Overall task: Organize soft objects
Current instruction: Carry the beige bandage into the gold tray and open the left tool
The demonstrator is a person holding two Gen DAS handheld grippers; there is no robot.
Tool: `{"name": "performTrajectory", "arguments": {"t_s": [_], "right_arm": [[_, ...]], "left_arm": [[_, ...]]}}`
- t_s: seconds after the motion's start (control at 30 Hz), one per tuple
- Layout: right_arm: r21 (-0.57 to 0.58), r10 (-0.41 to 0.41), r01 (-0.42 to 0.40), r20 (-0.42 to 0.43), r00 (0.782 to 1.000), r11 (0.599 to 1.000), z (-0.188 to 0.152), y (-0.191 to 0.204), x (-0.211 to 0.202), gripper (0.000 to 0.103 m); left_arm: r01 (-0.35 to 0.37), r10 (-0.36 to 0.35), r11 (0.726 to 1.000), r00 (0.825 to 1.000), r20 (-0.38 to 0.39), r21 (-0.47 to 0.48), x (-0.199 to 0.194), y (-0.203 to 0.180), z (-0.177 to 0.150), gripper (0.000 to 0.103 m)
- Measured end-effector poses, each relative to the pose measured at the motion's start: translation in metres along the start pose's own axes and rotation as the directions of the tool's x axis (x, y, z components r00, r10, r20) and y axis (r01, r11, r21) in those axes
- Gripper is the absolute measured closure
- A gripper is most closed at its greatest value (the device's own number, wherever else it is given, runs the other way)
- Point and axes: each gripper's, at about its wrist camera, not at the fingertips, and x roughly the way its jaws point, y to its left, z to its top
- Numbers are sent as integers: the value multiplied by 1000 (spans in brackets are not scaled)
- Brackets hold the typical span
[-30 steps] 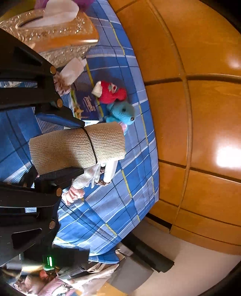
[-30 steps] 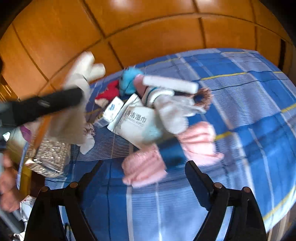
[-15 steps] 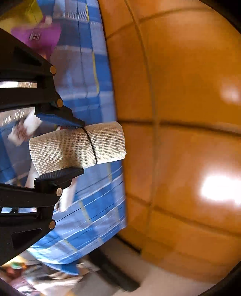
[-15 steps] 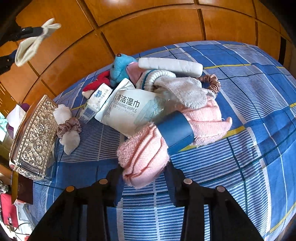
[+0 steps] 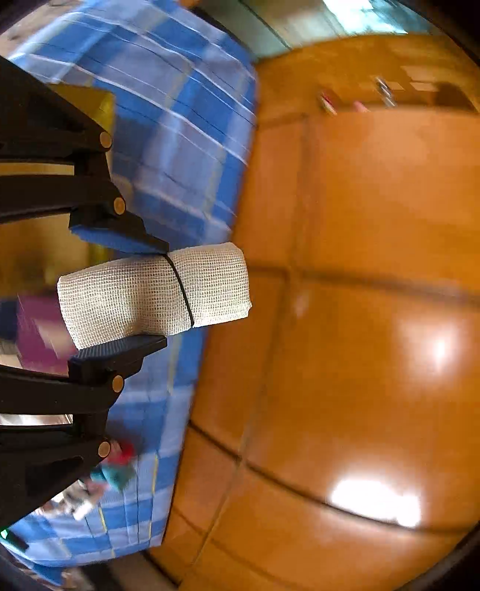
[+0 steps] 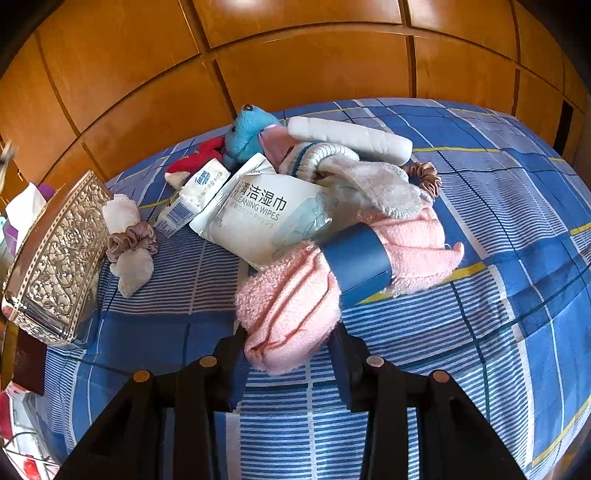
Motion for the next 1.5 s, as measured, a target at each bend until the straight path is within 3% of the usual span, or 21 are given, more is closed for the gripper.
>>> {"name": "performTrajectory", "arguments": {"t_s": [0.17, 0.37, 0.4, 0.47, 0.57, 0.9, 1.37, 1.5], "right_arm": [[-17, -27, 26, -14, 1000, 1000, 1, 5, 0, 65], [-45, -52, 51, -24, 998, 998, 2, 9, 1, 66], [-52, -57, 56, -25, 998, 997, 2, 10, 1, 66], [-66, -66, 64, -27, 997, 996, 2, 11, 1, 67], [-80, -71, 69, -26, 997, 994, 1, 13, 1, 67], [-101, -41, 37, -37, 998, 994, -1, 15, -8, 73], [-142, -4, -7, -73, 997, 990, -26, 15, -36, 81], [-139, 20, -24, -33, 999, 990, -30, 16, -60, 81]], "left_arm": [[-78, 68, 993, 991, -111, -88, 31, 59, -53, 59], [-100, 70, 985, 977, -202, -139, 68, 71, -97, 54], [-97, 69, 986, 978, -199, -138, 71, 69, -100, 52], [-88, 60, 987, 979, -196, -137, 75, 66, -104, 36], [-68, 42, 987, 984, -175, -145, 72, 64, -111, 26], [-32, 21, 993, 996, -91, -116, 16, 50, -135, 26], [-20, 15, 999, 994, -108, -45, -27, 31, -192, 25], [-9, 6, 1000, 996, -90, -27, -35, 22, -196, 25]]}}
